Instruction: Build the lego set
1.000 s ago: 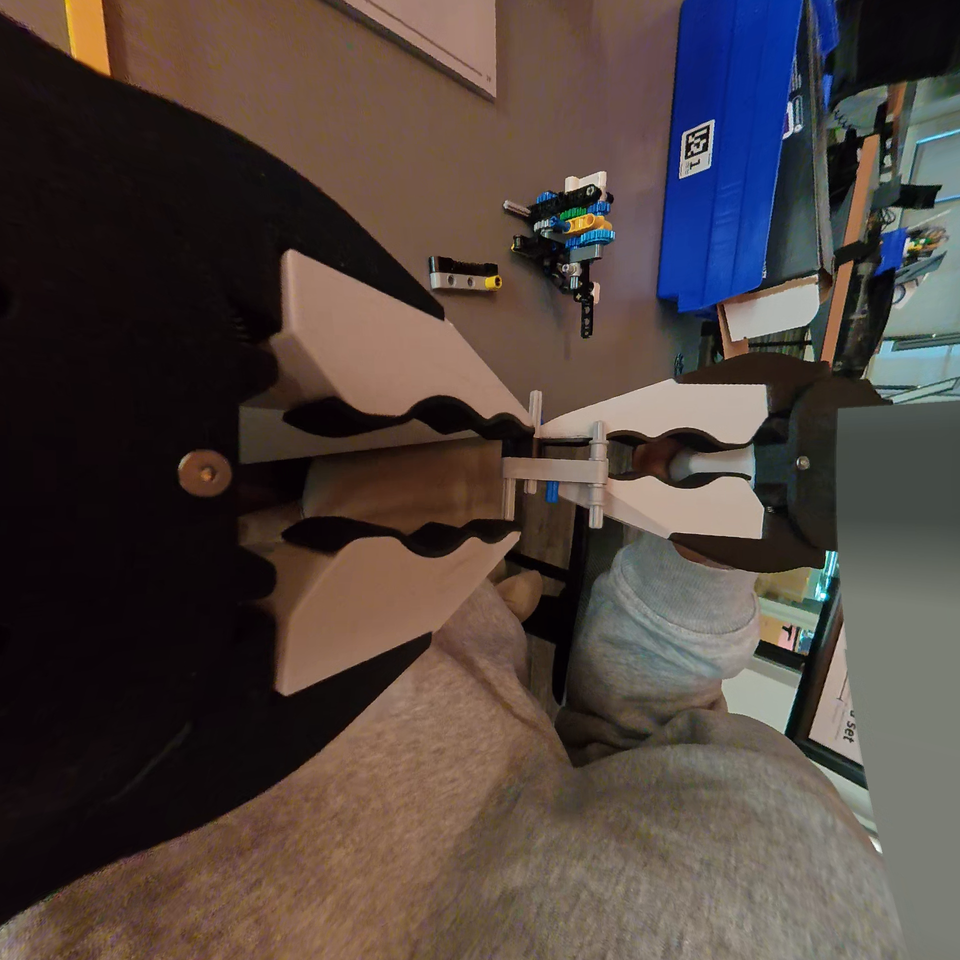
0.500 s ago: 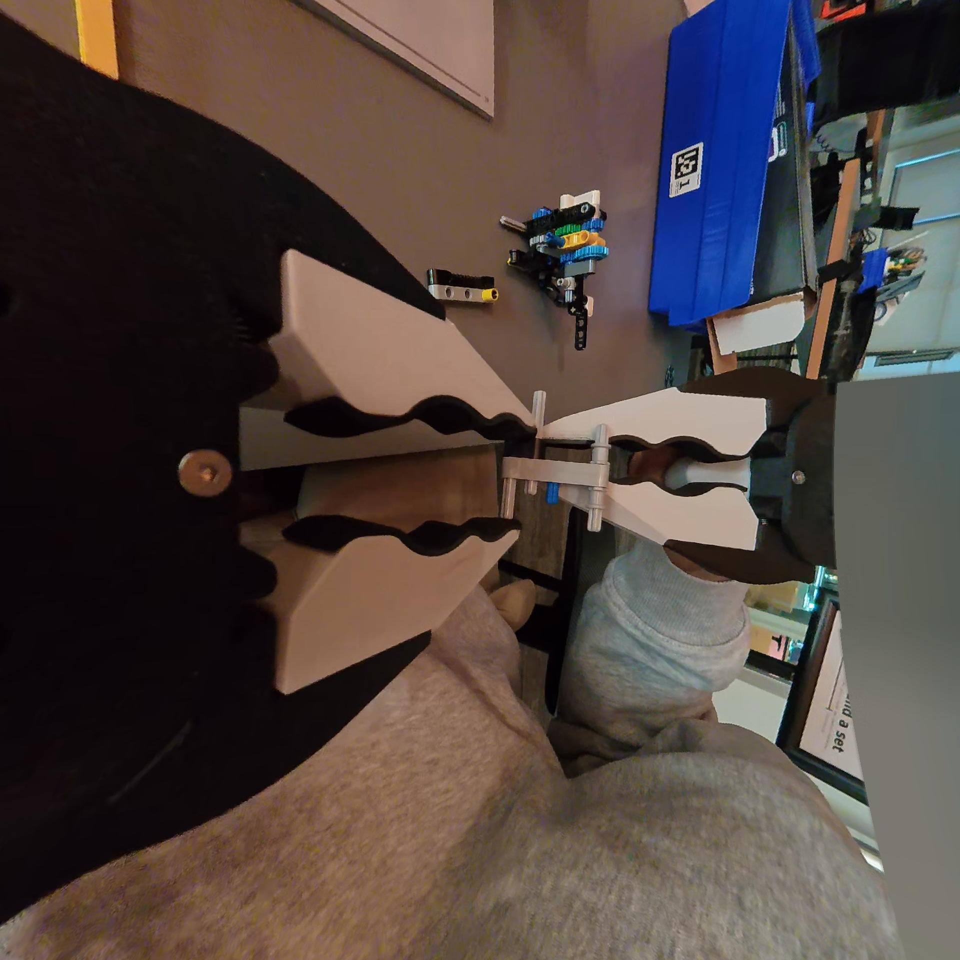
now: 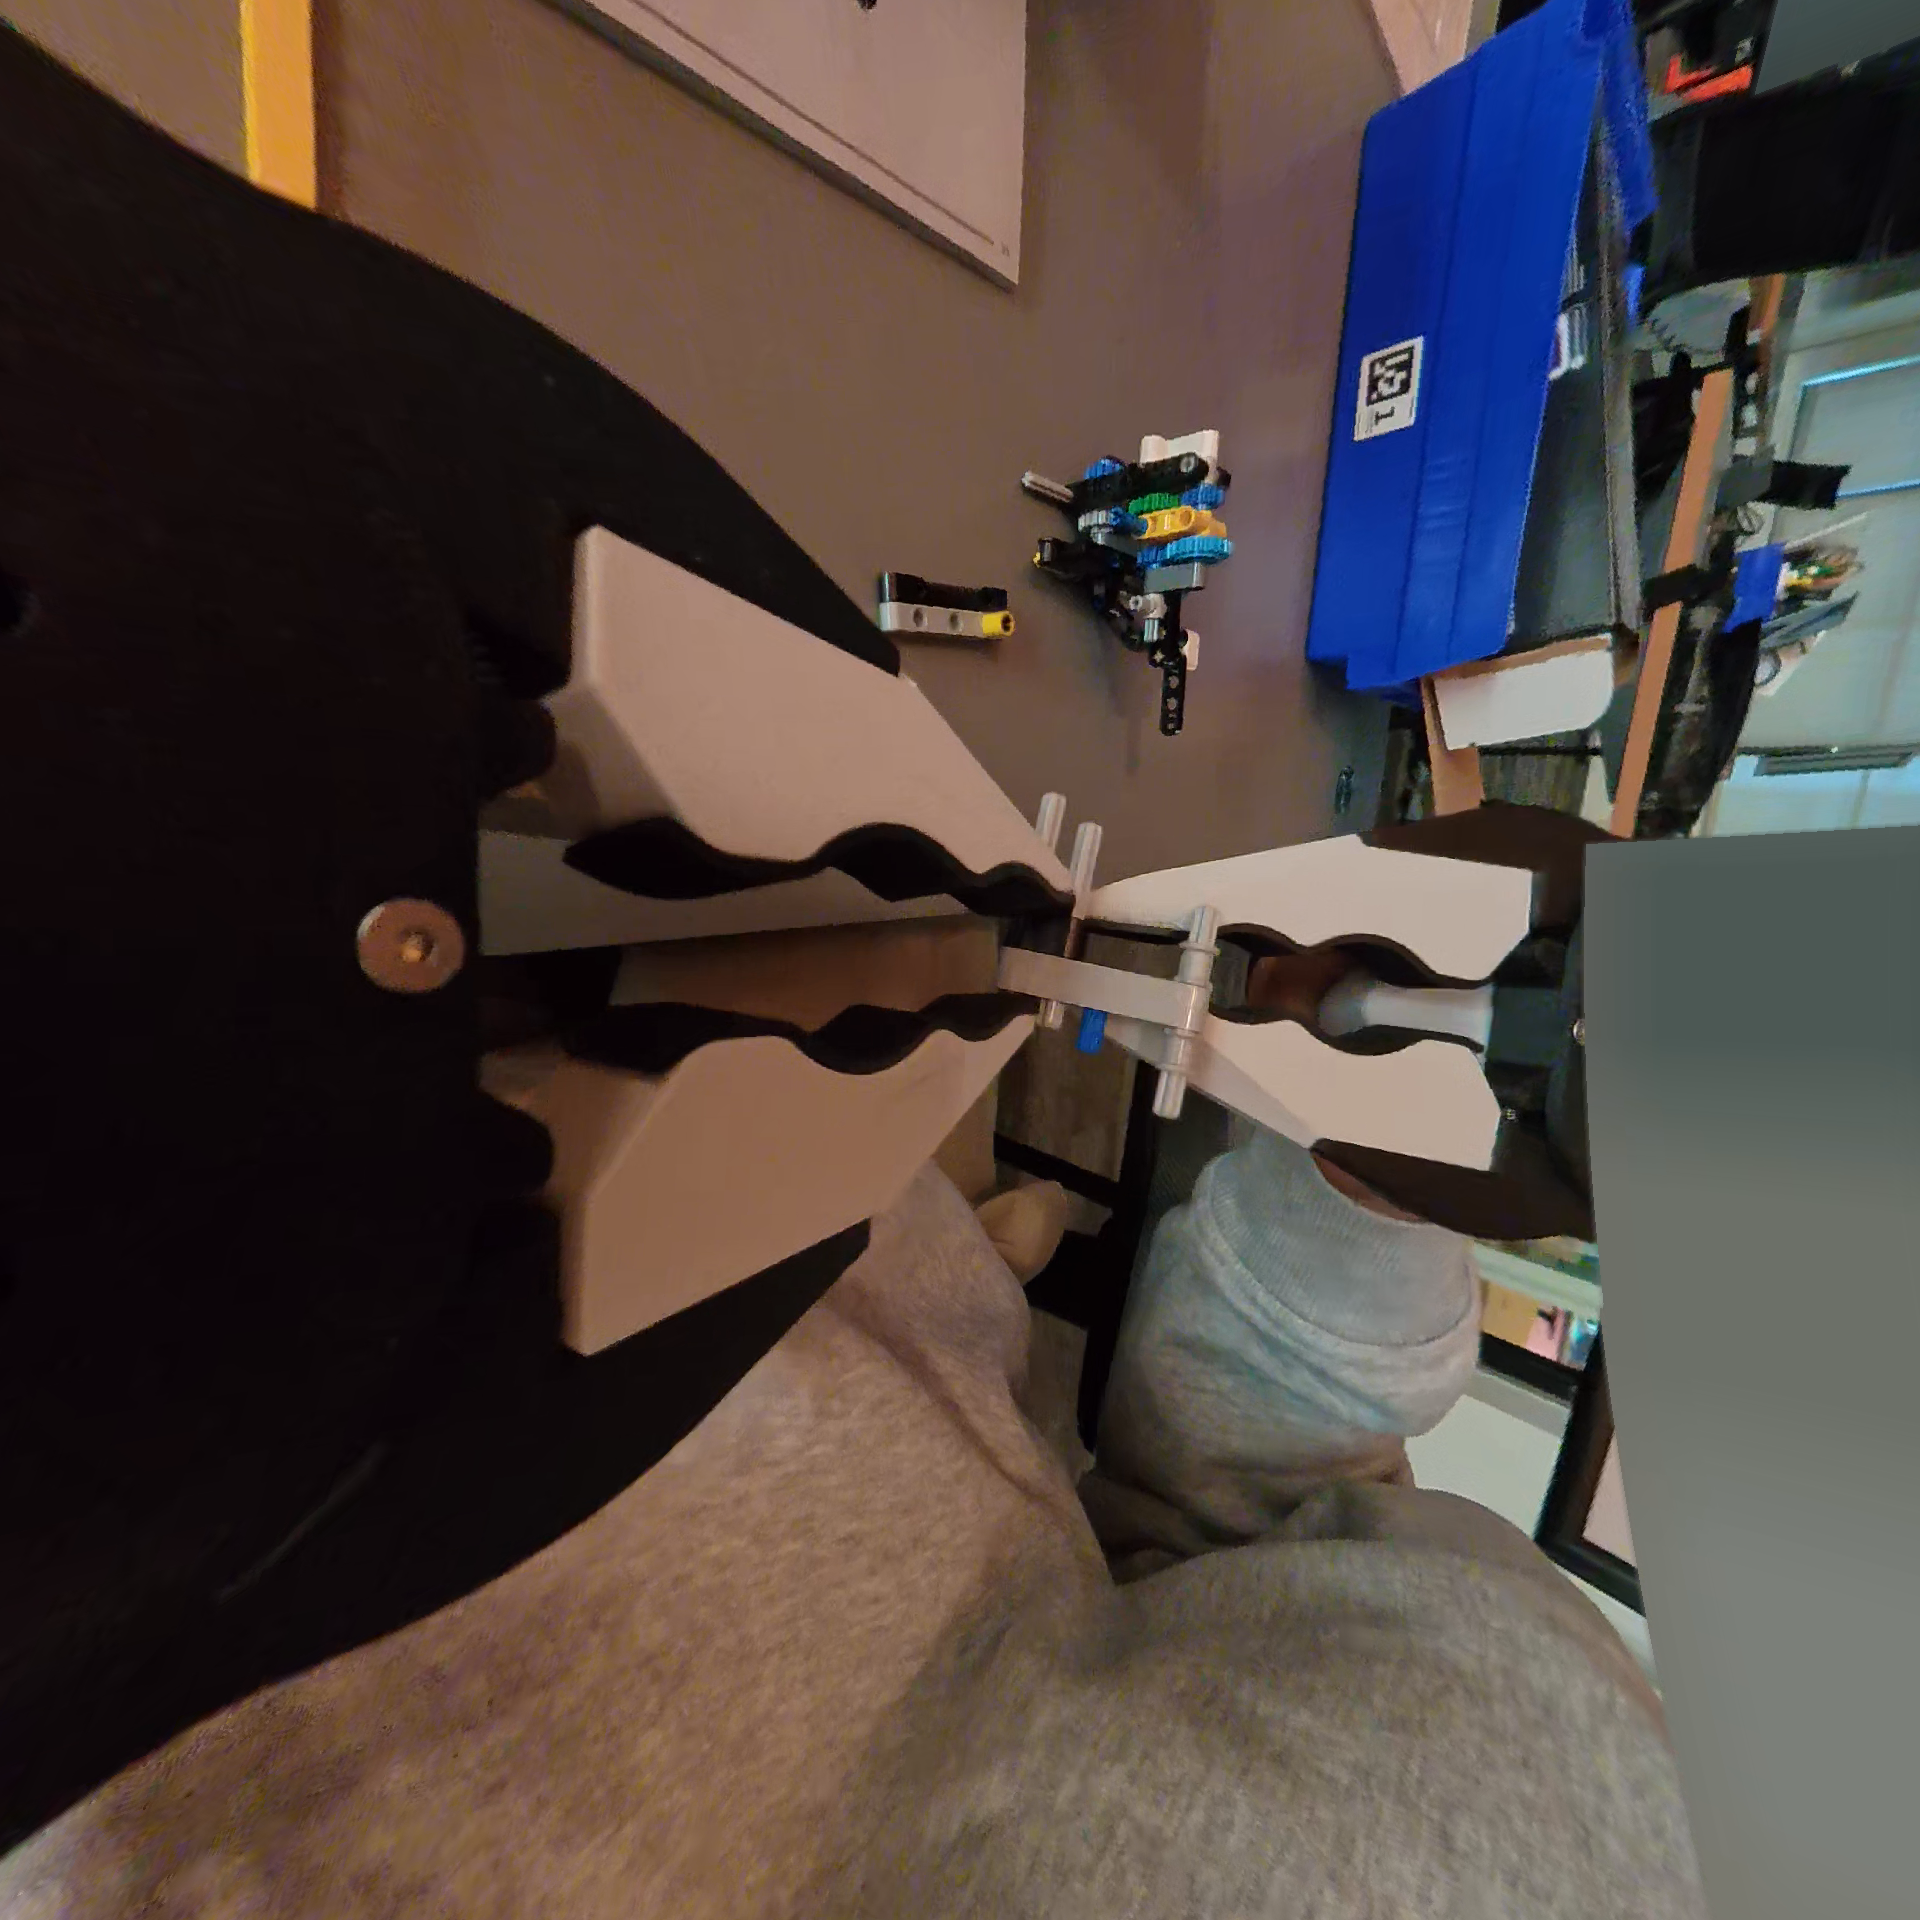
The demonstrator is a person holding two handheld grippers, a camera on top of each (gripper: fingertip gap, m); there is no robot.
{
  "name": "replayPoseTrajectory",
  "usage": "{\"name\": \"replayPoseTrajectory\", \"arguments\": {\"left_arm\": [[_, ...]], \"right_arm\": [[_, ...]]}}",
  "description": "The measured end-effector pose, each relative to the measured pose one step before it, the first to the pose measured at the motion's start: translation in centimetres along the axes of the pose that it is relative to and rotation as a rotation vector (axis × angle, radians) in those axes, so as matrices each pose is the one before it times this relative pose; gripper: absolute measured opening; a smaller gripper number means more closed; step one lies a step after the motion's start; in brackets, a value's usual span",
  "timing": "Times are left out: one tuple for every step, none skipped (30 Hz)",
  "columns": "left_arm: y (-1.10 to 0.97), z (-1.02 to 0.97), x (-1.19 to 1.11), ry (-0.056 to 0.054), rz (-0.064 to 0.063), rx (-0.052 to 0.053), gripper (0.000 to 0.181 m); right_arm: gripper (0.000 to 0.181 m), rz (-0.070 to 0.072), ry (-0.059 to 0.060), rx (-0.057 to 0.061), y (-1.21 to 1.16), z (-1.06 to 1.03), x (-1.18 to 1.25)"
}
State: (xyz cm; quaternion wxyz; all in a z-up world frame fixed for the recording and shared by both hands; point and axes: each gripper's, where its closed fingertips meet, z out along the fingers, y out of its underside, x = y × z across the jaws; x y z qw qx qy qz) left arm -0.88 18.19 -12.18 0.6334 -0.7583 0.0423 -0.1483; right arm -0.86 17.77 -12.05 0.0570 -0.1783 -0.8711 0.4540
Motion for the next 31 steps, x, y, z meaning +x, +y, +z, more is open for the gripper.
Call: {"name": "replayPoseTrajectory", "arguments": {"left_arm": [[-0.061,-0.052,-0.005,-0.0109,0.0077,0.0024,0.012],[-0.088,-0.019,0.047,-0.0009,-0.0046,0.0066,0.012],[-0.111,0.019,-0.005,0.0015,-0.0129,0.0028,0.012],[-0.1,0.026,-0.092,-0.004,-0.0088,0.0029,0.012],[-0.059,0.005,-0.032,-0.0026,-0.0026,0.0042,0.012],[-0.014,-0.031,-0.055,-0.0036,0.0006,0.0014,0.012],[-0.026,-0.043,-0.127,-0.0054,-0.0041,0.0013,0.016],[-0.077,-0.104,-0.111,-0.0028,-0.0067,0.0045,0.021],[-0.165,-0.155,-0.058,0.0014,-0.004,0.0102,0.027],[-0.22,-0.203,-0.096,-0.0008,-0.0035,0.0162,0.032],[-0.245,-0.207,-0.149,-0.0035,-0.0039,0.0189,0.037],[-0.259,-0.191,-0.307,-0.0129,-0.0072,0.0209,0.039],[-0.165,-0.149,-0.228,-0.0069,-0.009,0.0159,0.043],[-0.049,-0.08,-0.167,-0.0017,-0.0123,0.0099,0.048],[-0.021,-0.011,-0.103,0.0018,-0.013,0.009,0.051],[-0.006,0.037,0.031,0.0087,-0.0143,0.0079,0.054],[0.014,0.11,0.103,0.0121,-0.0144,0.0051,0.058],[0.012,0.125,0.157,0.0138,-0.0131,0.0037,0.06],[0.016,0.134,0.202,0.0146,-0.0106,0.0022,0.061],[-0.015,0.113,0.204,0.0126,-0.0075,0.0034,0.061],[-0.08,0.088,0.203,0.0118,-0.0046,0.0065,0.061],[-0.154,0.079,0.184,0.0094,-0.0044,0.0107,0.061],[-0.163,0.065,0.182,0.0086,-0.0033,0.011,0.06],[-0.153,0.061,0.23,0.0111,-0.0016,0.0094,0.059],[-0.131,0.042,0.229,0.0106,-0.0002,0.0075,0.056],[-0.107,0.04,0.219,0.0103,0.0014,0.0067,0.053],[-0.081,0.013,0.179,0.0076,0.0022,0.0055,0.051],[-0.049,-0.003,0.154,0.007,0.0029,0.0036,0.047],[-0.077,-0.015,0.131,0.0054,0.0029,0.0048,0.044],[-0.086,-0.035,0.074,0.0021,0.0024,0.0056,0.042],[-0.082,-0.042,0.06,0.0027,0.0016,0.0045,0.041]], "right_arm": [[0.006,0.0,0.0067,0.0012,-0.027,0.047,0.026],[0.006,0.002,0.0007,0.0068,-0.072,-0.019,-0.011],[0.006,0.0049,0.0003,0.0056,-0.043,-0.052,0.028],[0.007,0.0015,0.0118,0.0044,-0.023,-0.046,0.188],[0.007,-0.0017,0.0069,0.0041,-0.014,-0.034,0.107],[0.007,0.0015,0.0035,0.001,-0.004,-0.01,0.068],[0.007,-0.0011,0.0112,0.0028,-0.007,0.008,0.155],[0.007,-0.0056,0.017,0.0039,0.002,-0.019,0.221],[0.007,-0.0024,0.0114,0.0062,-0.005,-0.026,0.169],[0.007,0.0029,0.0017,0.0119,-0.074,-0.041,0.053],[0.007,0.0051,-0.0002,0.0171,-0.131,-0.054,0.045],[0.007,0.0049,-0.0002,0.0166,-0.108,-0.052,0.039],[0.007,0.0048,-0.0018,0.015,-0.086,-0.048,-0.001],[0.007,0.0041,-0.0038,0.0173,-0.141,-0.04,-0.037],[0.007,0.0045,-0.0086,0.0208,-0.191,-0.042,-0.13],[0.007,0.0055,-0.0122,0.0229,-0.249,-0.028,-0.186],[0.007,0.0057,-0.0101,0.0231,-0.243,-0.033,-0.154],[0.007,0.0056,-0.0107,0.0236,-0.261,-0.039,-0.173],[0.006,0.0061,-0.011,0.0229,-0.256,-0.046,-0.183],[0.006,0.0052,-0.0079,0.0231,-0.273,-0.044,-0.149],[0.006,0.0054,-0.0089,0.0217,-0.255,-0.033,-0.173],[0.006,0.0072,-0.0103,0.0179,-0.214,-0.012,-0.192],[0.006,0.0058,-0.0069,0.0153,-0.175,-0.009,-0.142],[0.006,0.0038,-0.0052,0.012,-0.12,0.013,-0.14],[0.006,0.0031,-0.0026,0.0062,-0.038,0.034,-0.086],[0.006,0.0008,0.0008,0.0035,0.009,0.029,-0.046],[0.006,0.0009,-0.0008,0.0041,-0.011,0.034,-0.061],[0.006,0.0038,-0.0024,0.0061,-0.046,0.017,-0.064],[0.006,0.0055,-0.0035,0.0087,-0.077,-0.004,-0.054],[0.006,0.007,-0.0072,0.0127,-0.13,-0.044,-0.093],[0.006,0.0075,-0.0069,0.0135,-0.132,-0.052,-0.076]]}}
